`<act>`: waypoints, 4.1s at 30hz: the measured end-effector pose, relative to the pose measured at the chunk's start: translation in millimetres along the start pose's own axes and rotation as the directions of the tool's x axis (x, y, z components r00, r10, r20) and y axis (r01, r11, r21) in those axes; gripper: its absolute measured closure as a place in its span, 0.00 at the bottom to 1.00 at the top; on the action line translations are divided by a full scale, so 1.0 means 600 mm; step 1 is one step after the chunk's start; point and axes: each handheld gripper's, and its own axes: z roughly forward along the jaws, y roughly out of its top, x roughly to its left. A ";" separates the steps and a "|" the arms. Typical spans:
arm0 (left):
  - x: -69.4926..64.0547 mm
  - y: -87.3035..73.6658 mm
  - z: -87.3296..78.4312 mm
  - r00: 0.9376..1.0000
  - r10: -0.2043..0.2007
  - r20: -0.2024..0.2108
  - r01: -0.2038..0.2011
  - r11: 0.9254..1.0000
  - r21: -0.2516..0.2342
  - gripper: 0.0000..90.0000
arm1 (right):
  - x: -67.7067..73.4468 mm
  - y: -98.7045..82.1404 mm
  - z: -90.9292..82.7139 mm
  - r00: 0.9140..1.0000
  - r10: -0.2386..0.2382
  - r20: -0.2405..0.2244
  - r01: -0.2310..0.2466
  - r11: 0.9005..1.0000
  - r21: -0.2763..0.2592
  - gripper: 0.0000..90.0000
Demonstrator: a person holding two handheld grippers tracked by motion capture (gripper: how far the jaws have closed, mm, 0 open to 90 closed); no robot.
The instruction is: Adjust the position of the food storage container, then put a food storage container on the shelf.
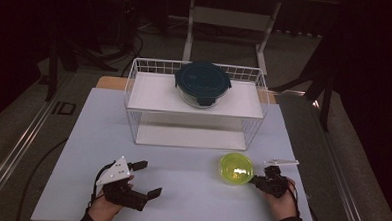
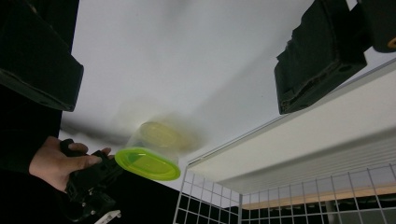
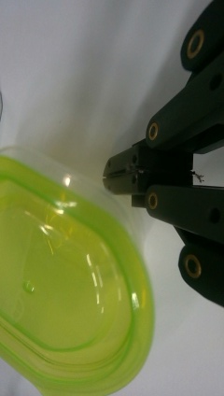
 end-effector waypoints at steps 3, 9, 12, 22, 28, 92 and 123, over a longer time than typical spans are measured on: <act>-0.002 0.000 0.001 1.000 0.000 0.003 0.000 1.000 0.000 0.01 | 0.007 0.006 0.008 1.000 -0.007 -0.010 0.007 1.000 0.009 1.00; -0.002 0.000 0.000 1.000 0.004 0.002 -0.004 1.000 0.001 0.01 | 0.022 0.015 0.018 0.999 -0.023 -0.031 0.024 1.000 0.014 1.00; -0.001 -0.001 0.001 1.000 0.002 0.005 -0.002 1.000 0.003 0.01 | 0.028 0.019 0.022 0.999 -0.030 -0.034 0.031 0.999 0.016 1.00; -0.002 -0.002 0.001 1.000 0.002 0.008 -0.002 1.000 0.008 0.01 | 0.057 0.035 0.043 0.996 -0.063 -0.069 0.065 0.998 0.020 1.00; -0.002 -0.002 0.000 1.000 0.003 0.009 -0.003 1.000 0.005 0.01 | 0.075 0.046 0.056 0.993 -0.081 -0.083 0.083 0.996 0.023 1.00; -0.008 0.029 -0.008 0.998 -0.011 0.067 0.012 1.000 -0.007 0.01 | 0.149 0.084 0.030 0.970 -0.220 -0.108 0.211 0.974 -0.083 0.51; 0.069 0.112 0.088 0.961 -0.273 0.039 0.265 0.952 0.156 0.01 | 0.141 0.148 0.000 0.961 -0.044 -0.272 0.000 0.987 -0.161 0.16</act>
